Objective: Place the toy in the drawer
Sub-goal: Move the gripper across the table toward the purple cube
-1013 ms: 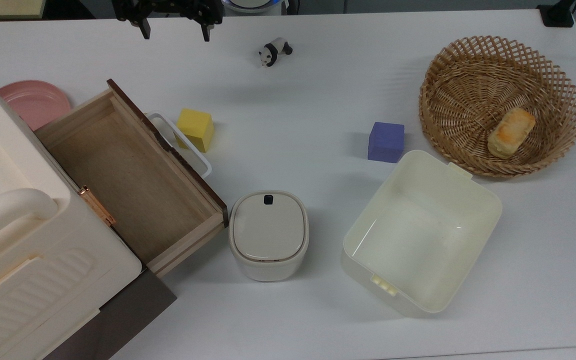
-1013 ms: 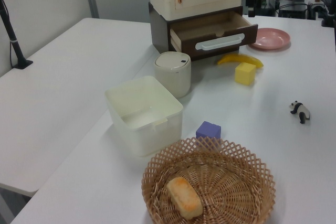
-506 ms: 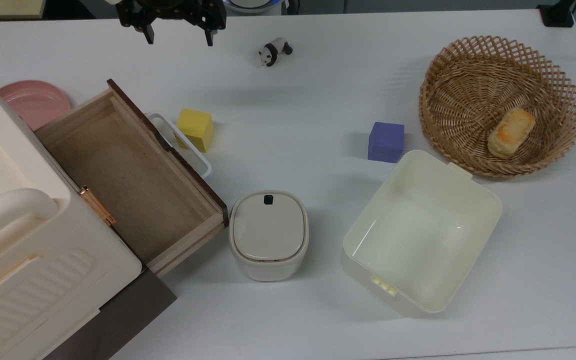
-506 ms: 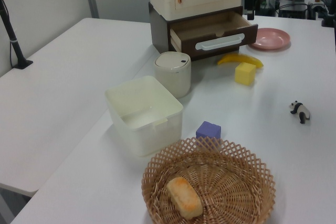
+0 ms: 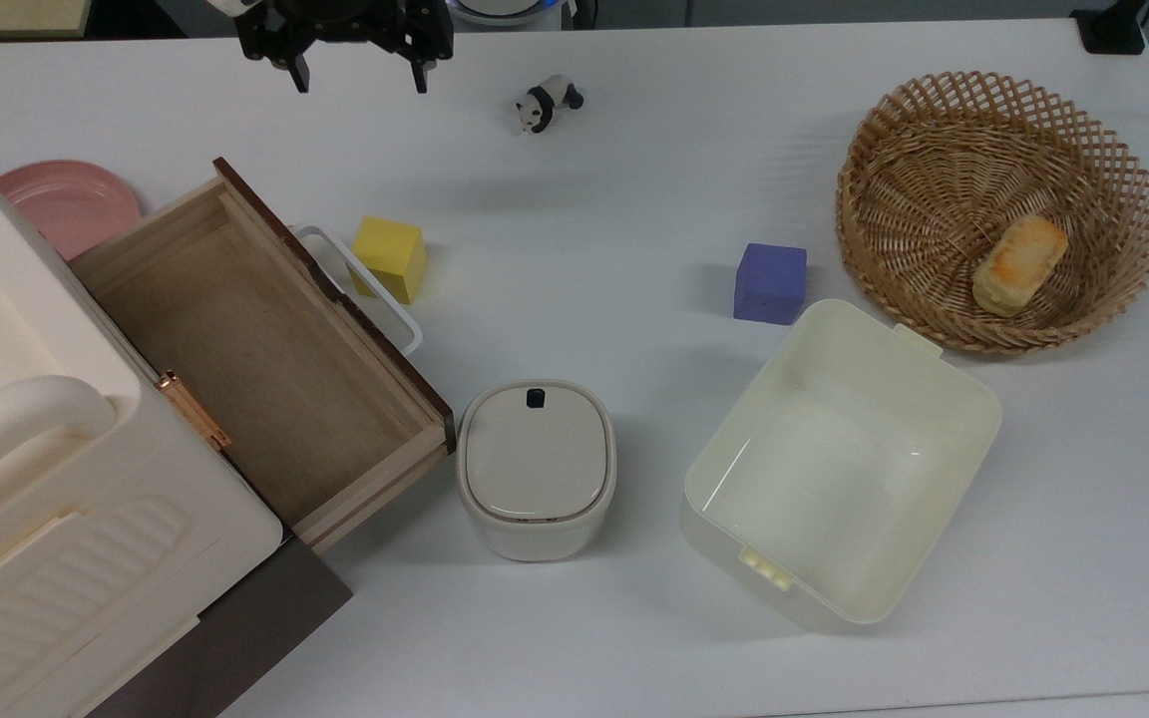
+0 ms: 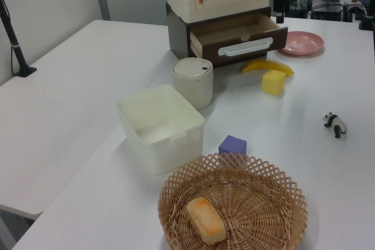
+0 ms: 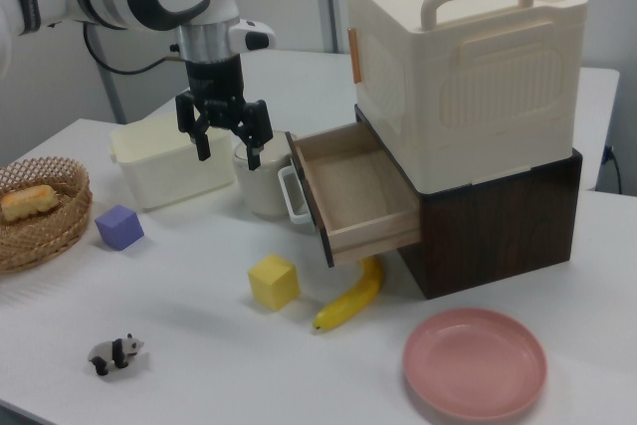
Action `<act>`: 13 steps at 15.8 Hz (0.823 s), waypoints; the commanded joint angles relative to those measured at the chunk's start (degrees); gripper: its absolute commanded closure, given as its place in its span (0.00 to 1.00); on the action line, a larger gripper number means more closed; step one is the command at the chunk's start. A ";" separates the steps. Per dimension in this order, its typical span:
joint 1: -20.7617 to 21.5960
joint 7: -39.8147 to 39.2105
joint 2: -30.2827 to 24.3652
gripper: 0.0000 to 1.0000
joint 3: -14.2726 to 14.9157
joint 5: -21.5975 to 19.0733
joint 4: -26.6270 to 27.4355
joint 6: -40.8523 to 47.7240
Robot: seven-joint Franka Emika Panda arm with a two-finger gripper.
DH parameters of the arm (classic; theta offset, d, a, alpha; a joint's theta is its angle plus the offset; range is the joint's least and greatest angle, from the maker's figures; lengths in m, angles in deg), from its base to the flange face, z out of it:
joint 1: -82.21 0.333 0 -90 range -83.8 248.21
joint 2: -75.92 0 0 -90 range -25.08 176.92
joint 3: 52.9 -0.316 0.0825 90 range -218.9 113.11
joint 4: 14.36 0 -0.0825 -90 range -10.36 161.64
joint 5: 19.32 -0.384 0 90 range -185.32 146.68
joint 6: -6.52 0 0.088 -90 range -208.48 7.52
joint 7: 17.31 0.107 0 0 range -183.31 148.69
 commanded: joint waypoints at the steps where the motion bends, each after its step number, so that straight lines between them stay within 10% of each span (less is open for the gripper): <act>1: 1.62 -1.62 3.79 0.00 0.19 1.03 -0.17 -4.00; 13: 5.55 -1.27 0.64 0.00 -2.54 -0.03 2.10 2.57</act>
